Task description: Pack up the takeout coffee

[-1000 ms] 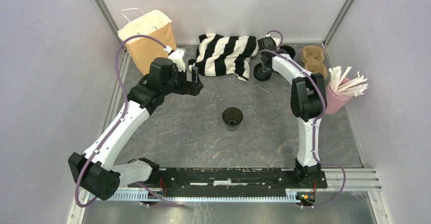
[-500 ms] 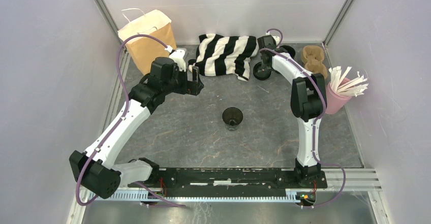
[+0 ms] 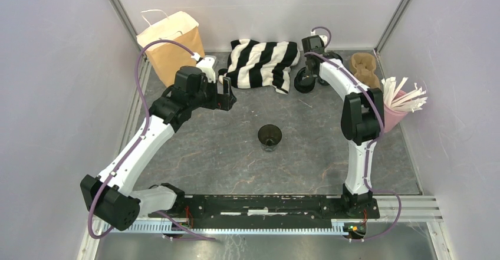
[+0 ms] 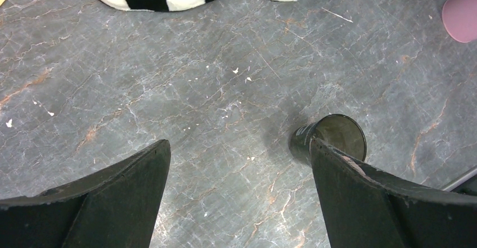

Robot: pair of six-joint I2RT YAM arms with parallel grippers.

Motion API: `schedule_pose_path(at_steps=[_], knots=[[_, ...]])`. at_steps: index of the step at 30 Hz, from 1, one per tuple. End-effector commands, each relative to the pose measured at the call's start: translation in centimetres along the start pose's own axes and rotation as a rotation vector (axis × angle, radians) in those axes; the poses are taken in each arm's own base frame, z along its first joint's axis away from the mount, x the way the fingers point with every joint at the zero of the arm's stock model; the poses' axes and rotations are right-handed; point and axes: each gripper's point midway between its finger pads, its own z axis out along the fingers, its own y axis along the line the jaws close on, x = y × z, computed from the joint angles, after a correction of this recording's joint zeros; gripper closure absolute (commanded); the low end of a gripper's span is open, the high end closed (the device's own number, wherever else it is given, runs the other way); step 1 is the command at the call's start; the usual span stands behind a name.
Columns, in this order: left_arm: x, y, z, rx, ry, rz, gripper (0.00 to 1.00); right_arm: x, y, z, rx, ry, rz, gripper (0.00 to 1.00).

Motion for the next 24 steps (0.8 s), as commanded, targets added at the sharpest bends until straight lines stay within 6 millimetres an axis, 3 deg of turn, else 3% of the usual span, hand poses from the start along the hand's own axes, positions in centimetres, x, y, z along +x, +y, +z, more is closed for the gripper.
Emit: schedule_pose_path(at_steps=[1,6,11,13,18,21,24], knots=[[-2.3,-0.9,-0.4,0.034,-0.055,0.048,0.00,-4.2,-1.7,-3.6,0.001,-0.110,-0.006,1.00],[-3.4,-1.7,0.2,0.047,-0.052,-0.077,0.00,-4.7,-1.3,-6.6,-0.087,-0.132,-0.050,1.00],[-3.7,-4.1,2.7,0.114,0.085,-0.273,0.01,-3.3,2.1,-12.2,-0.297,-0.178,-0.176,1.00],[-3.8,-5.1,3.9,0.142,0.147,-0.340,0.06,-2.7,3.4,-14.9,-0.349,-0.211,-0.224,1.00],[-4.1,-6.9,6.9,0.193,0.189,-0.519,0.19,-1.3,5.9,-19.2,-0.428,-0.246,-0.263,1.00],[-4.5,-8.6,8.1,0.200,0.163,-0.548,0.32,-0.2,7.0,-20.5,-0.471,-0.245,-0.263,1.00],[-4.0,-9.1,8.9,0.127,0.131,-0.536,0.36,0.5,7.7,-21.3,-0.504,-0.237,-0.252,1.00]])
